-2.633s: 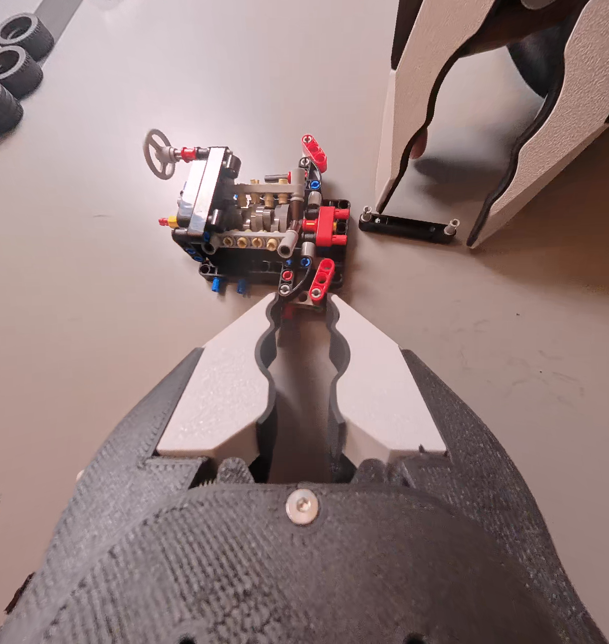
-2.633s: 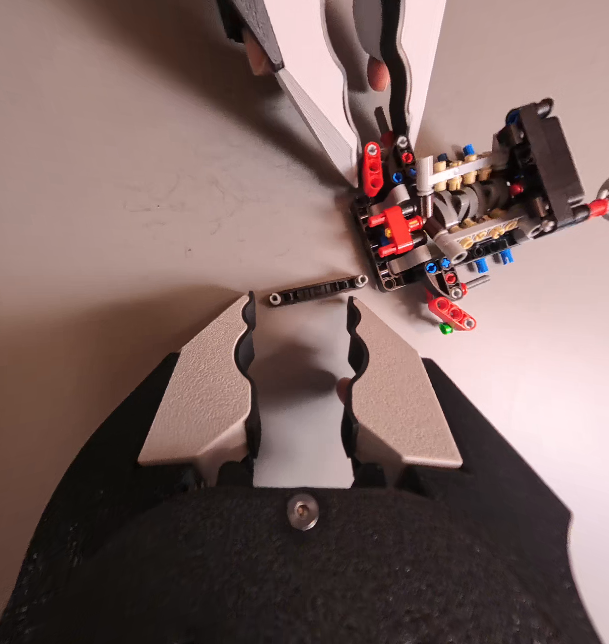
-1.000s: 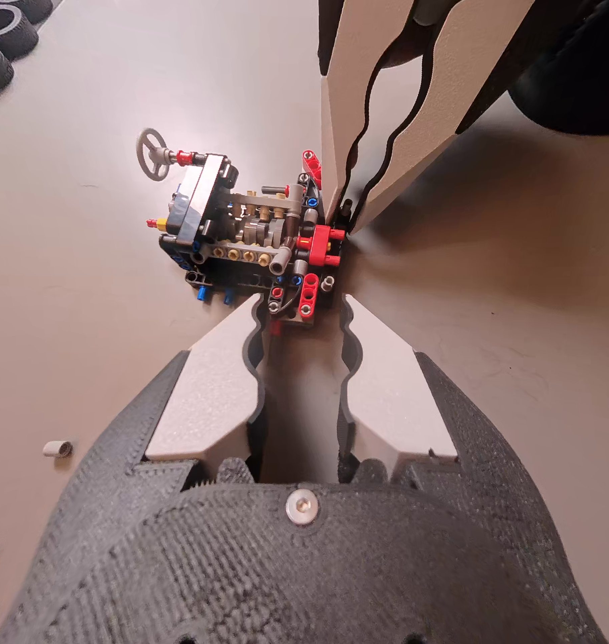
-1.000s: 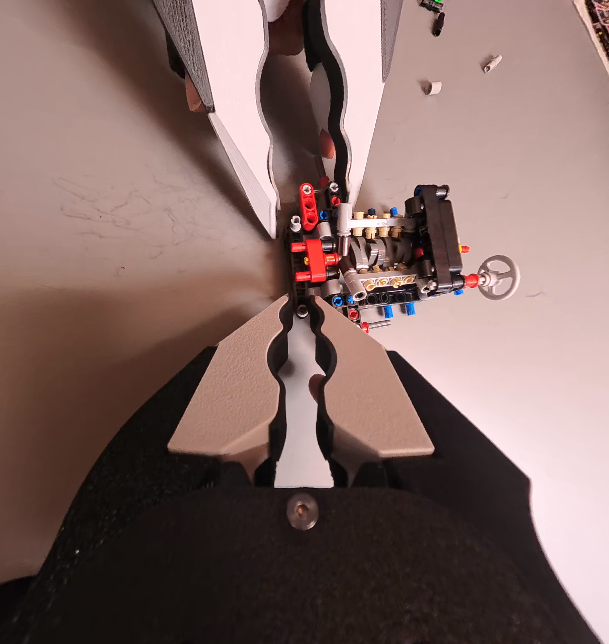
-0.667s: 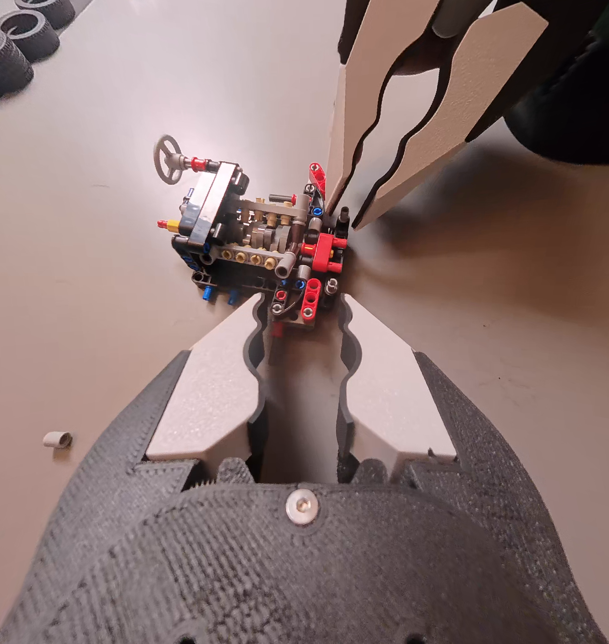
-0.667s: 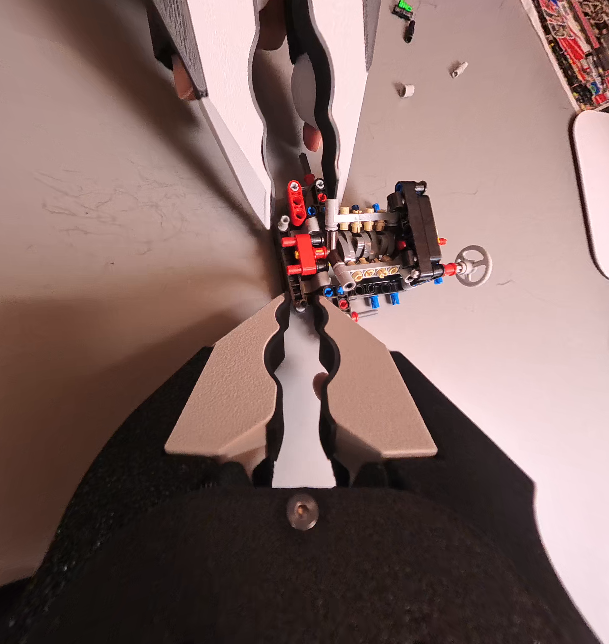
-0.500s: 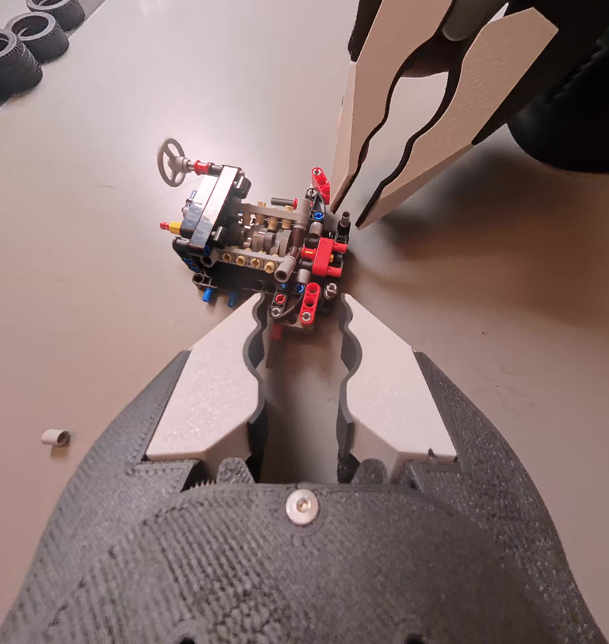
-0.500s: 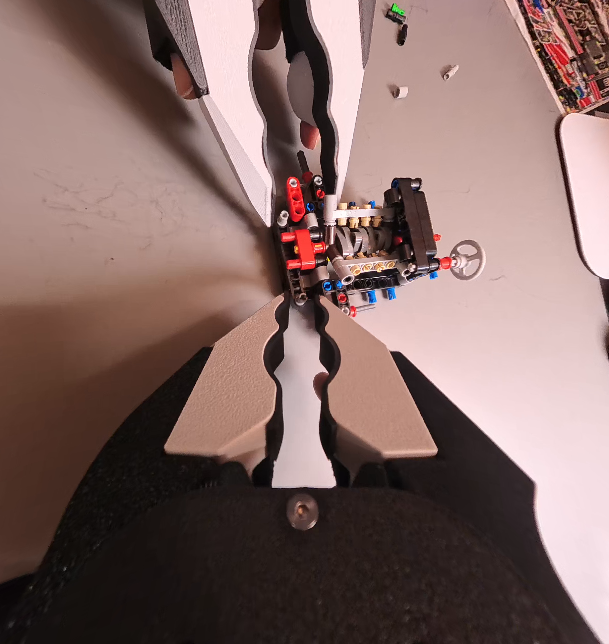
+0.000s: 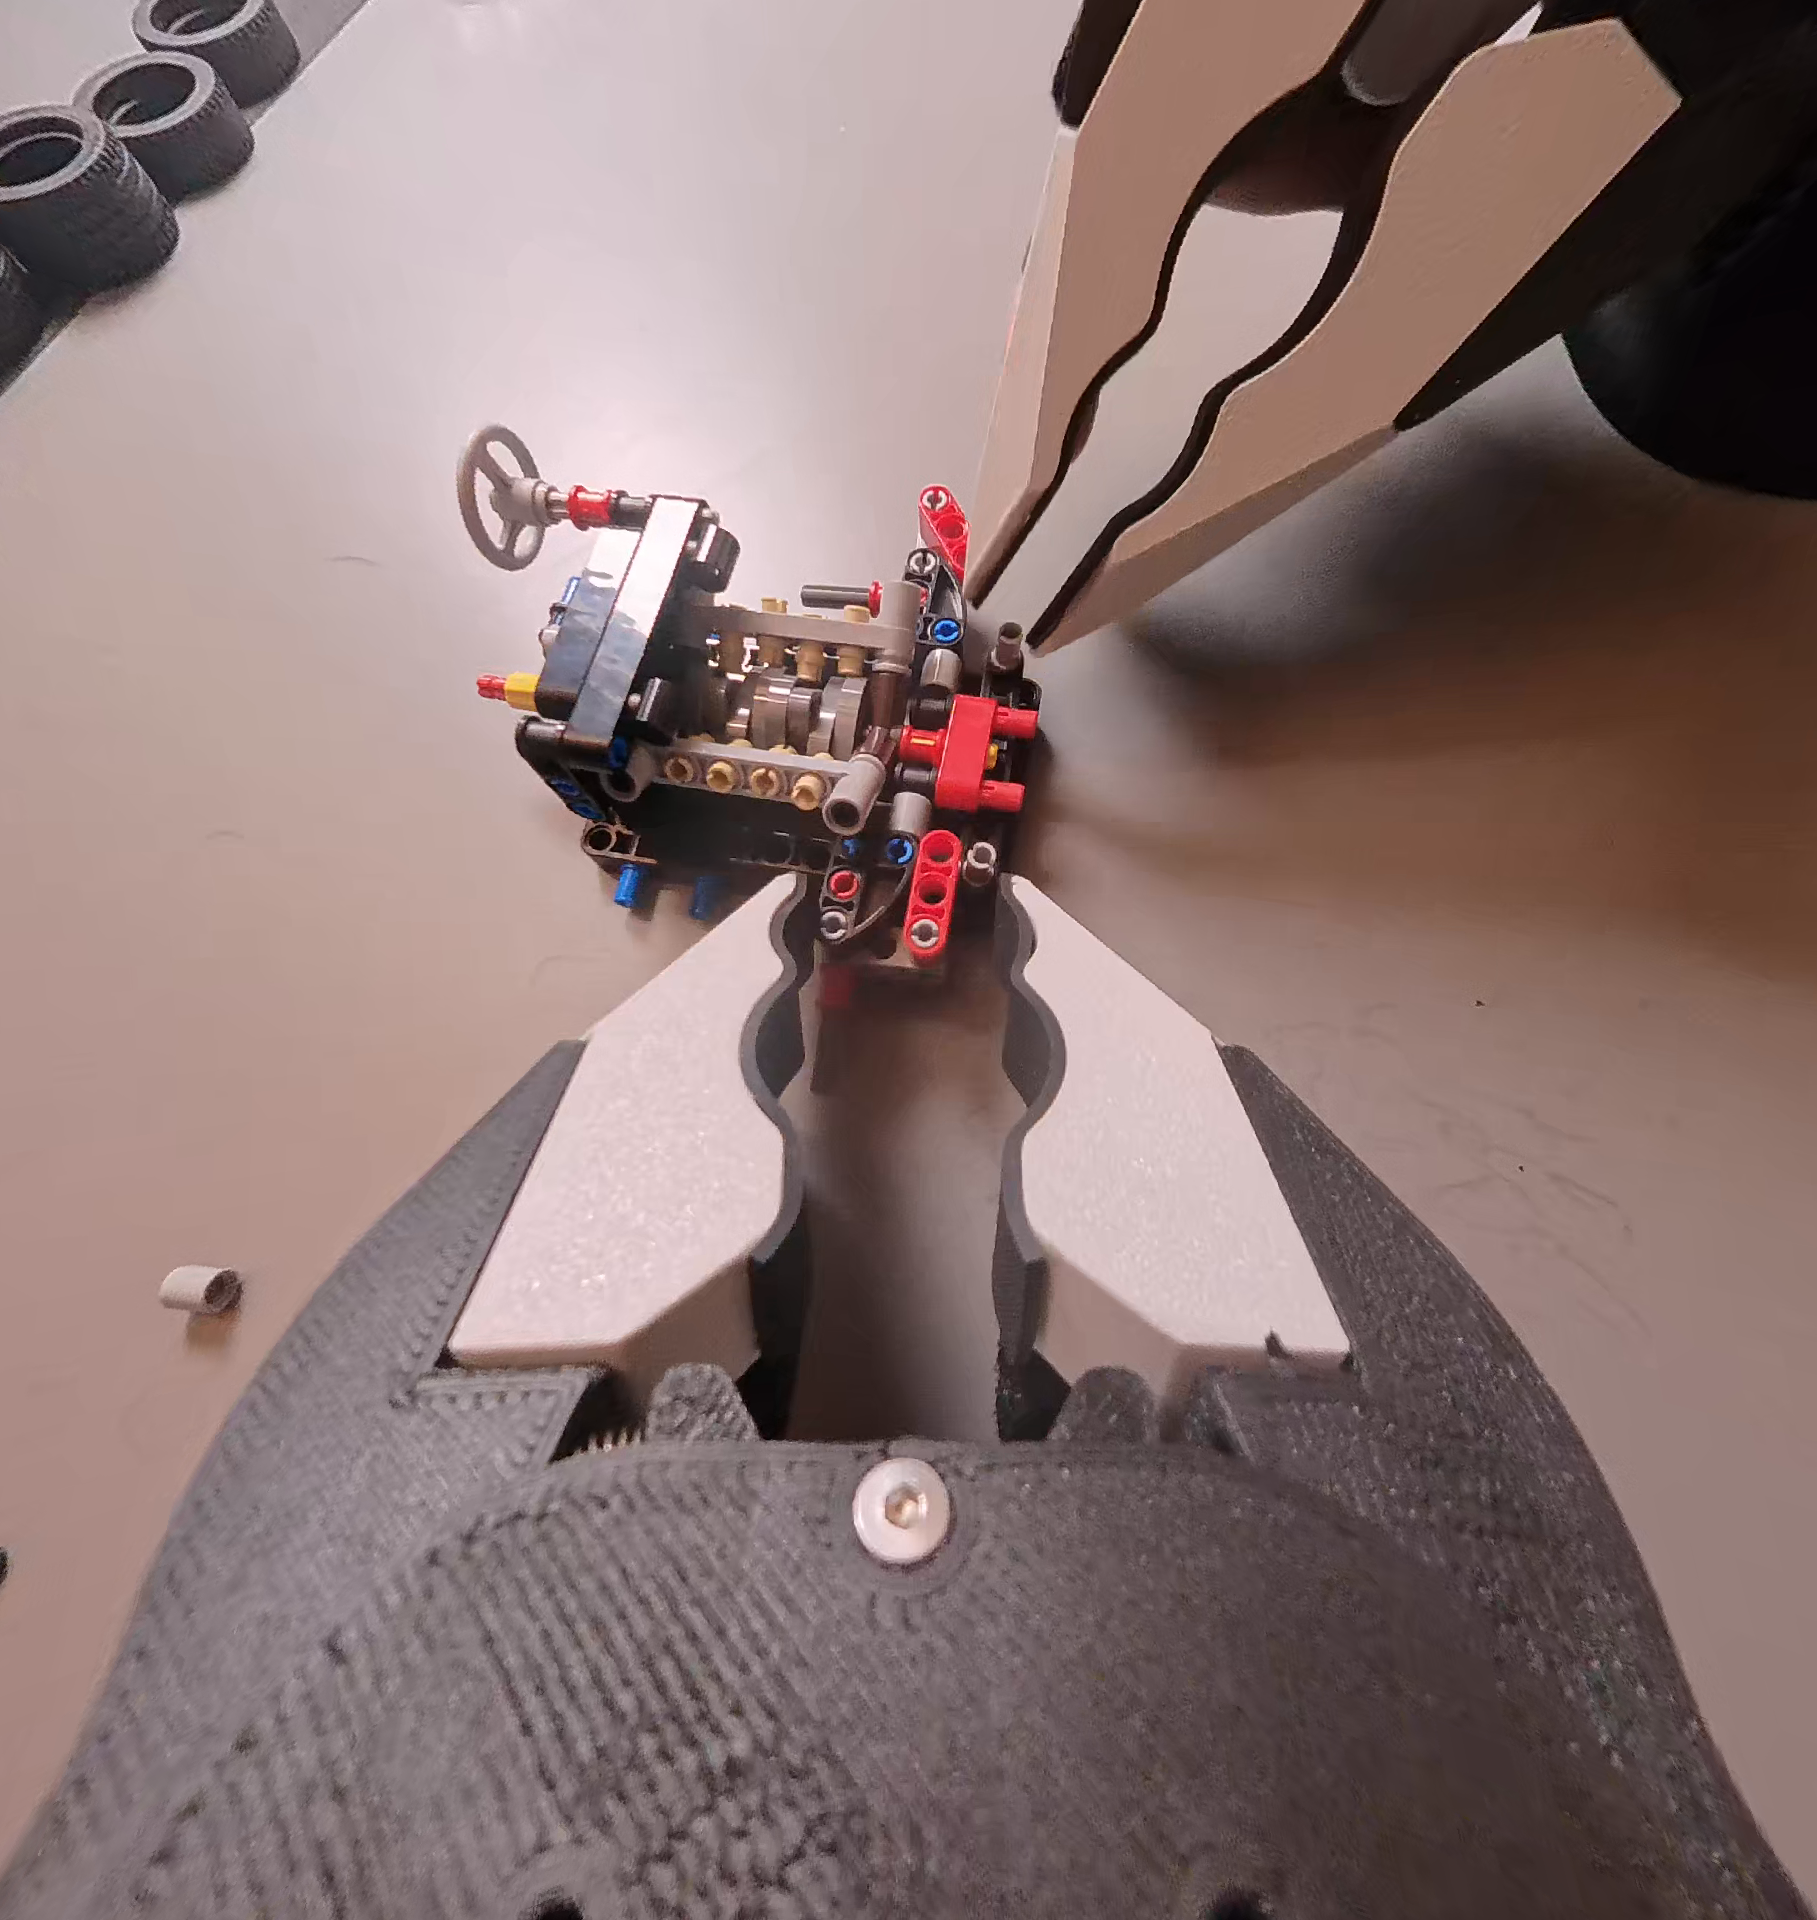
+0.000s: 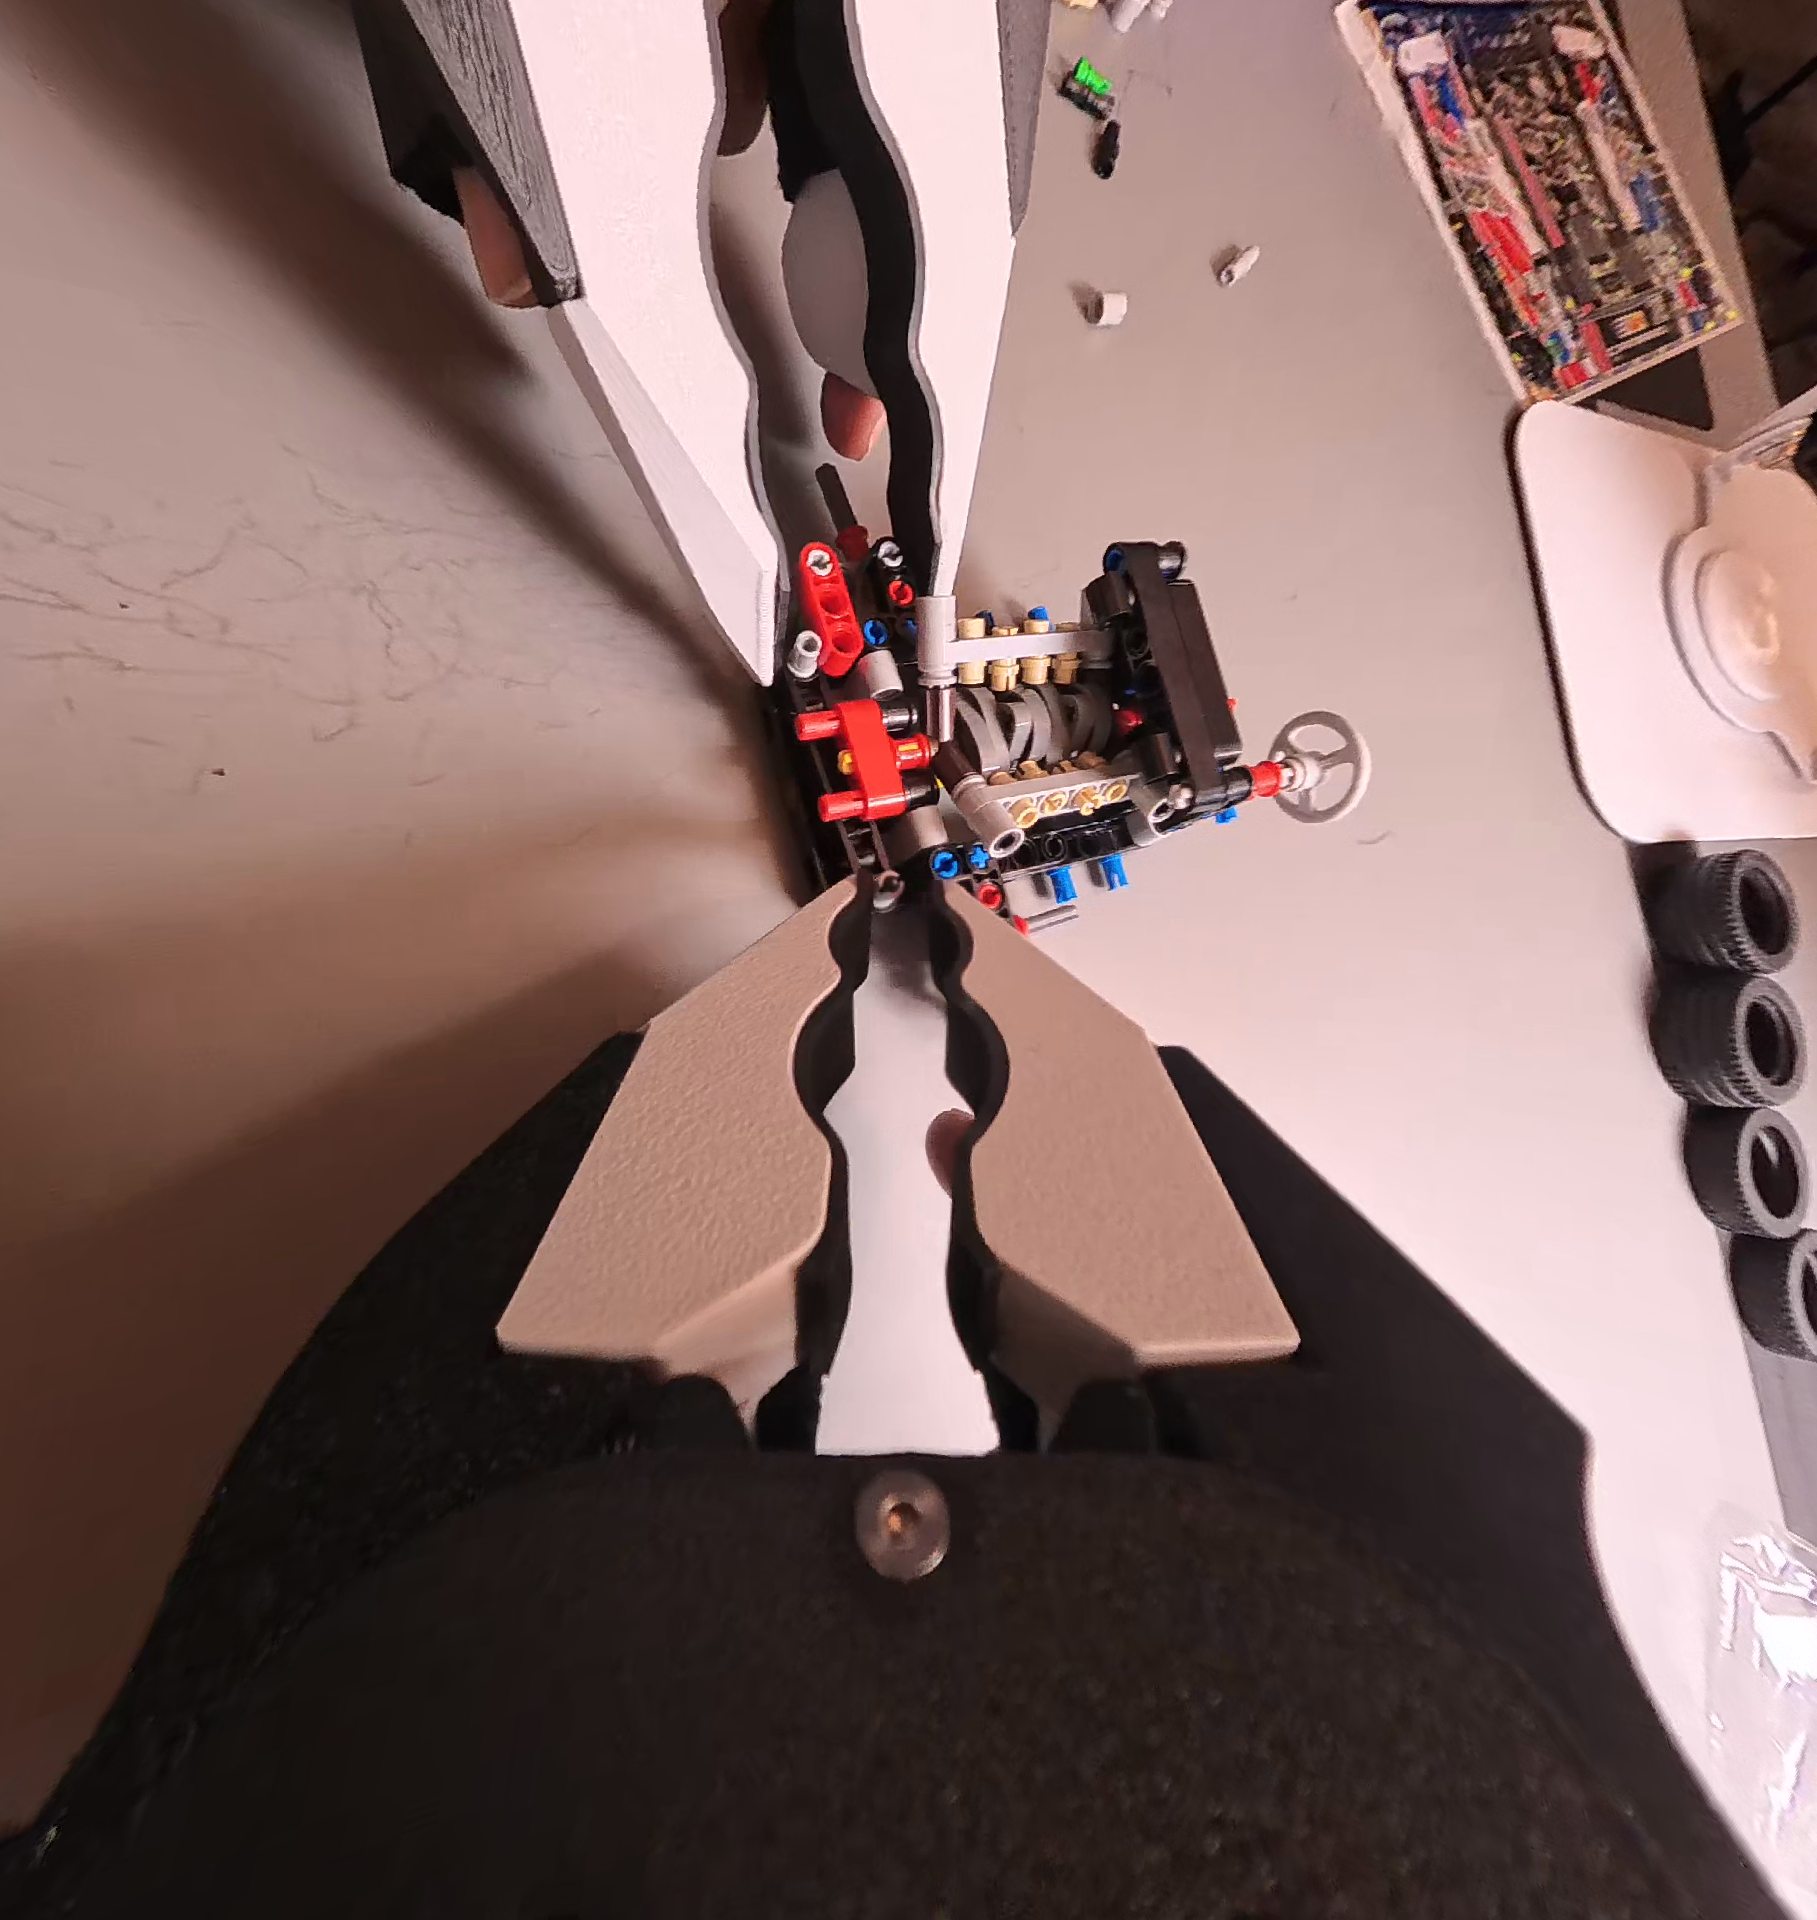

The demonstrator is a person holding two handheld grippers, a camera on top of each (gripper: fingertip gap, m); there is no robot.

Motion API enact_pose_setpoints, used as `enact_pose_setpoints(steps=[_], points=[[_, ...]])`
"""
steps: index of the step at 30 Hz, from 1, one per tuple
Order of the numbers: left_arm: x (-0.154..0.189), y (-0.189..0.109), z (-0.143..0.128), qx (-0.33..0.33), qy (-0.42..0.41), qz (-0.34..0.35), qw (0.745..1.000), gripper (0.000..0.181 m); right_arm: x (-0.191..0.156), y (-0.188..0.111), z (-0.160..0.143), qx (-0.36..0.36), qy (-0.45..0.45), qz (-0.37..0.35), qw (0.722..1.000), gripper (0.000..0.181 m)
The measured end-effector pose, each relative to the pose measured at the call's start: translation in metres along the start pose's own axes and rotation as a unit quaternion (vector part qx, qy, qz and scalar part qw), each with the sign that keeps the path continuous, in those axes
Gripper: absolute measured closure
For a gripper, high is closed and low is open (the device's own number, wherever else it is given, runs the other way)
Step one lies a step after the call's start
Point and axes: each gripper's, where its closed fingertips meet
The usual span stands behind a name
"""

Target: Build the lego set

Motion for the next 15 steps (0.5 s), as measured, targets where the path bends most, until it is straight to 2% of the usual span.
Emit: enact_pose_setpoints(steps=[1,5,8,15], points=[[-0.001,0.000,0.000,0.000,0.000,0.002,1.000,0.148,0.002,-0.002,0.001,0.004,-0.004,-0.005,1.000,0.171],[-0.003,0.000,0.000,0.001,0.003,0.009,1.000,0.148,0.009,-0.006,0.007,0.026,-0.009,-0.017,0.999,0.154],[-0.003,0.000,0.000,0.003,0.000,0.004,1.000,0.148,0.012,0.002,0.002,0.023,0.011,-0.011,1.000,0.137],[-0.003,-0.002,-0.001,0.003,0.015,-0.005,1.000,0.149,0.011,0.012,-0.005,0.052,0.062,0.028,0.996,0.152]])
Point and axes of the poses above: each gripper's, where its closed fingertips meet, y out along the fingers, z out of its top, x = y × z across the jaws, and after that the axes turned 7 degrees about x, right-handed
